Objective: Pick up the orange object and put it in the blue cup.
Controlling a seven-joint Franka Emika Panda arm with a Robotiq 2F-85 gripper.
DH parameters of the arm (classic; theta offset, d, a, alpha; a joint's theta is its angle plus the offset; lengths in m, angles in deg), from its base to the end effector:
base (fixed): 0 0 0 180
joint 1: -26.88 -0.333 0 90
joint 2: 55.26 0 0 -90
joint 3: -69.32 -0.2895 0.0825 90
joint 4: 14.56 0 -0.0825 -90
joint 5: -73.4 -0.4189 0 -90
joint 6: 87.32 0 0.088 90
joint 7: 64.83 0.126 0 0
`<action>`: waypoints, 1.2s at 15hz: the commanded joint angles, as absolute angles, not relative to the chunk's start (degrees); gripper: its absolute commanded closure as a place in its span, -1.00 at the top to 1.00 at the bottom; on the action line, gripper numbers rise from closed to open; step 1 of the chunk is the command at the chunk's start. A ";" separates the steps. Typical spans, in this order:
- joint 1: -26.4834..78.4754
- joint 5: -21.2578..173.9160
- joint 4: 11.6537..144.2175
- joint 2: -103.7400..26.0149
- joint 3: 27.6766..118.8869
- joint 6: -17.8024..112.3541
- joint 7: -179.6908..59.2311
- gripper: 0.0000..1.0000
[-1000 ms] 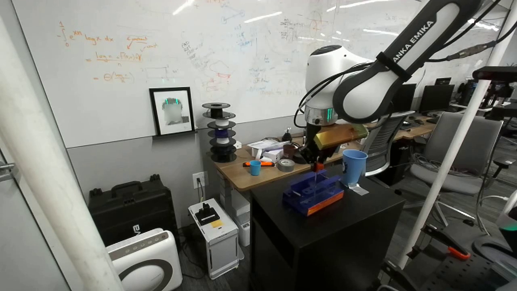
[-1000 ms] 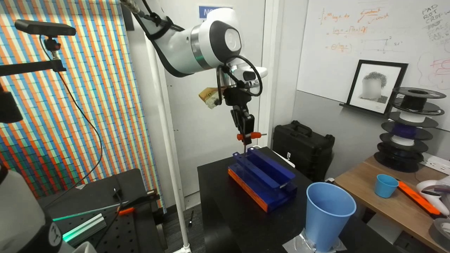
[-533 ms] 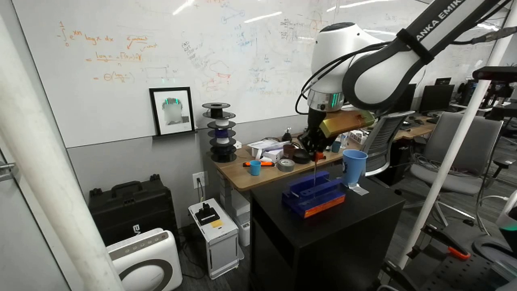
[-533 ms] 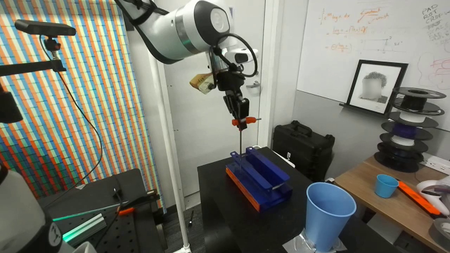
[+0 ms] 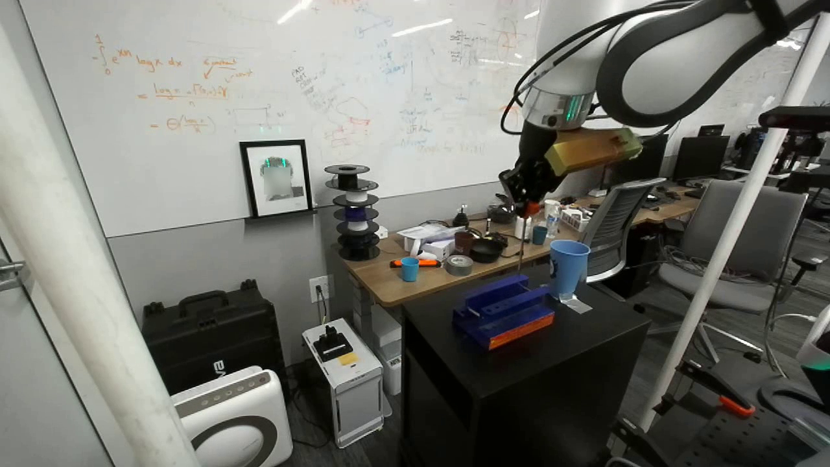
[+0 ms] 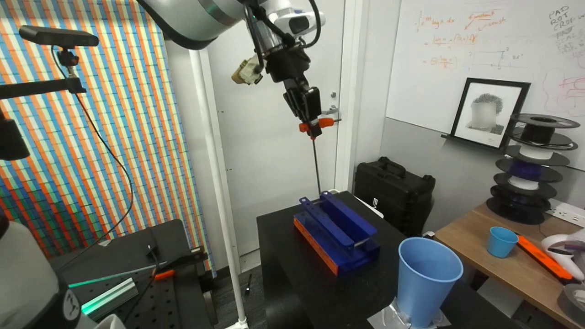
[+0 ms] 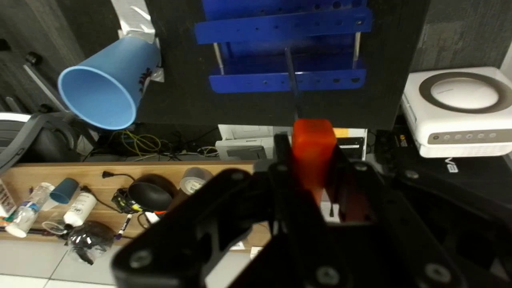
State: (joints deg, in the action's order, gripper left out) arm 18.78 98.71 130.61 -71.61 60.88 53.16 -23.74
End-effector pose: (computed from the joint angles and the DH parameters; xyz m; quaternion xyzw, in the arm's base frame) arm 0.4703 0.1310 0.3298 0.9783 -0.0559 0.1671 0.1089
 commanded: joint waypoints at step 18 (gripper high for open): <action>35.28 102.24 118.13 -52.40 68.54 62.37 -31.89 -0.74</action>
State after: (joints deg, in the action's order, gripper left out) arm 37.58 104.00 121.78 -58.34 67.07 60.60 -30.26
